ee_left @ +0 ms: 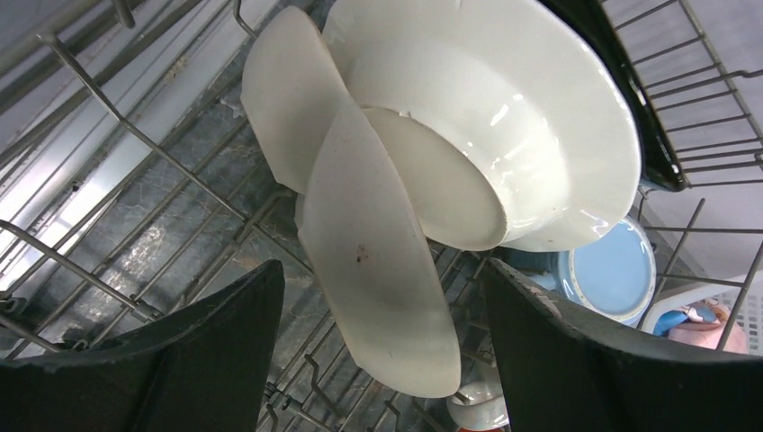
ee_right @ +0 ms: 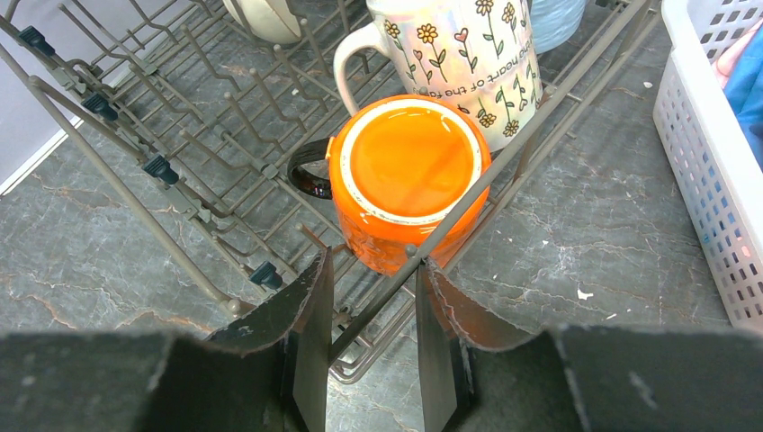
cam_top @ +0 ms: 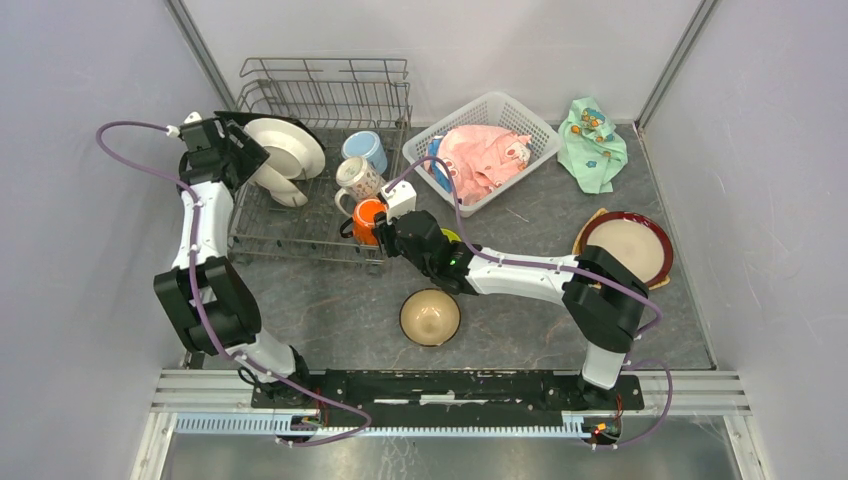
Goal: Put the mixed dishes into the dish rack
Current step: Insert the plate into the dish rack.
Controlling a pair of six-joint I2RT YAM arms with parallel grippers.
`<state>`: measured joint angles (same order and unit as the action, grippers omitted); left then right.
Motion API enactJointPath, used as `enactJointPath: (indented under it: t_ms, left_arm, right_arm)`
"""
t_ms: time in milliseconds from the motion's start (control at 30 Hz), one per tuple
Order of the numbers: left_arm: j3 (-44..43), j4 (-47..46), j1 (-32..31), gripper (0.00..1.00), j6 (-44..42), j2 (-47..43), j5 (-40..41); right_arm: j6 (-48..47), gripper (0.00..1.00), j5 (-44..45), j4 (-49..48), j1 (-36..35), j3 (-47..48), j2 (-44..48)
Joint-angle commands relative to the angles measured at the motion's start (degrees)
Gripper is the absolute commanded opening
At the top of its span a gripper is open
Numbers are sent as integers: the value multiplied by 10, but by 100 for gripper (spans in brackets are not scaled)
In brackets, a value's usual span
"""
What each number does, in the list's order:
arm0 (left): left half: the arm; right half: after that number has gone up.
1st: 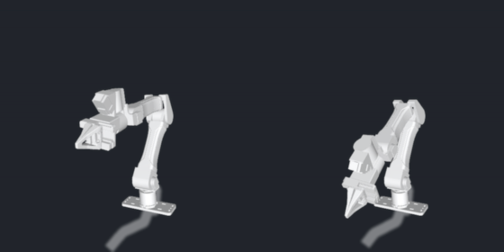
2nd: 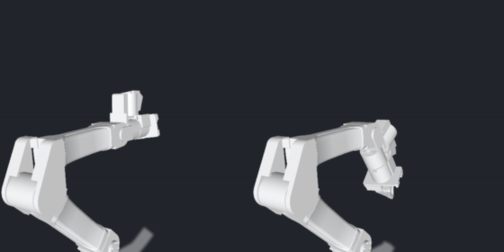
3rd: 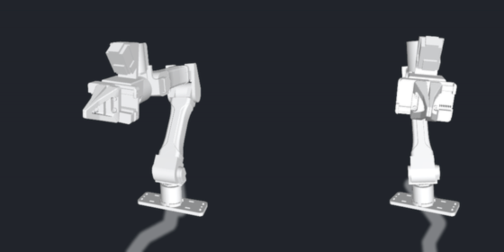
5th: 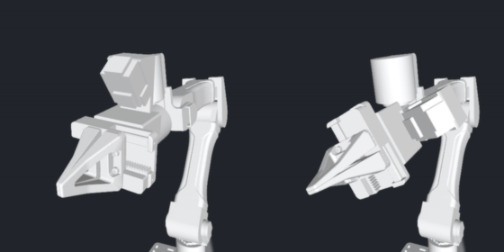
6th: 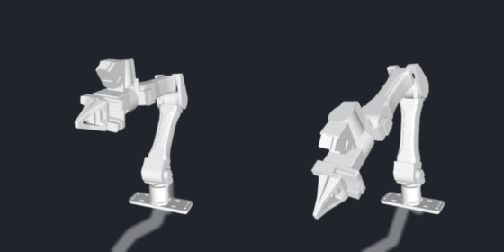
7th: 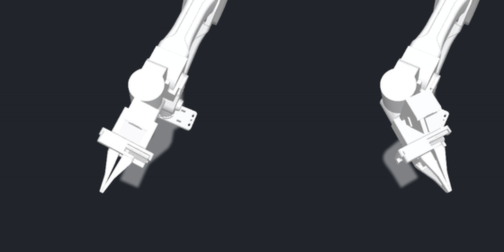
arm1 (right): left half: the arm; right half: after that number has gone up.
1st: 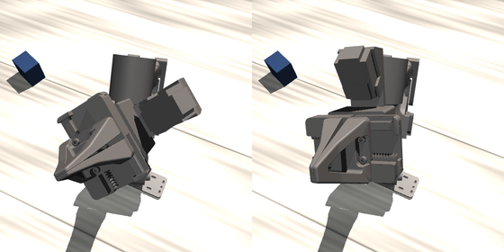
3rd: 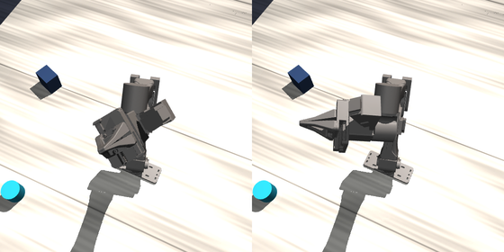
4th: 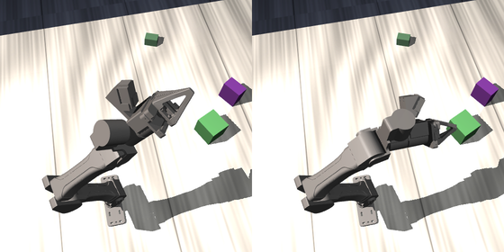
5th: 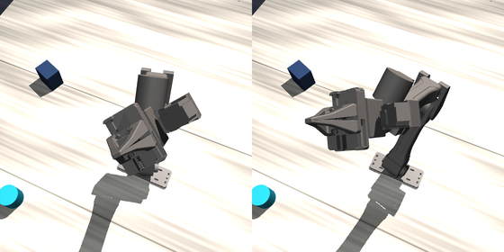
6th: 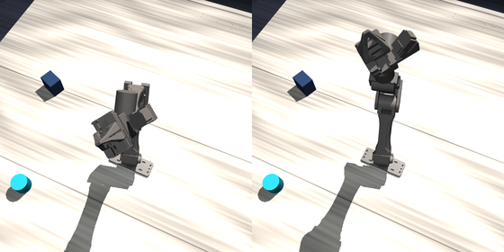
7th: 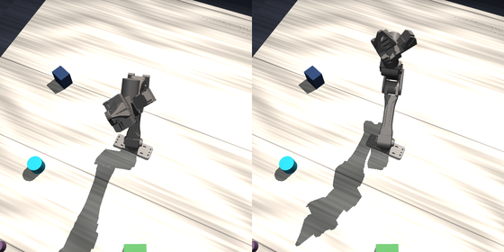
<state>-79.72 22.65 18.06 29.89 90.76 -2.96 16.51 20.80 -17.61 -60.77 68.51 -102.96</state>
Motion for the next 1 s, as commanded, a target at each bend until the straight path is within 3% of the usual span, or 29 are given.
enactJointPath:
  t_ms: [0,200,333,667,967]
  left_arm:
    - [11,-34,3,86,-2,6,-21]
    - [37,-34,3,84,3,12,7]
    - [36,-32,3,77,6,16,2]
    - [49,-35,3,34,52,-10,-16]
    - [41,-51,2,3,114,-50,-21]
  right_arm:
    - [-77,21,-183,55,-56,-8,-10]
    - [-74,21,-192,49,-56,-6,-13]
    - [-75,21,-198,44,-55,-6,-11]
    - [-76,21,-207,30,-57,-18,-8]
    - [-78,21,-206,24,-57,-27,-5]
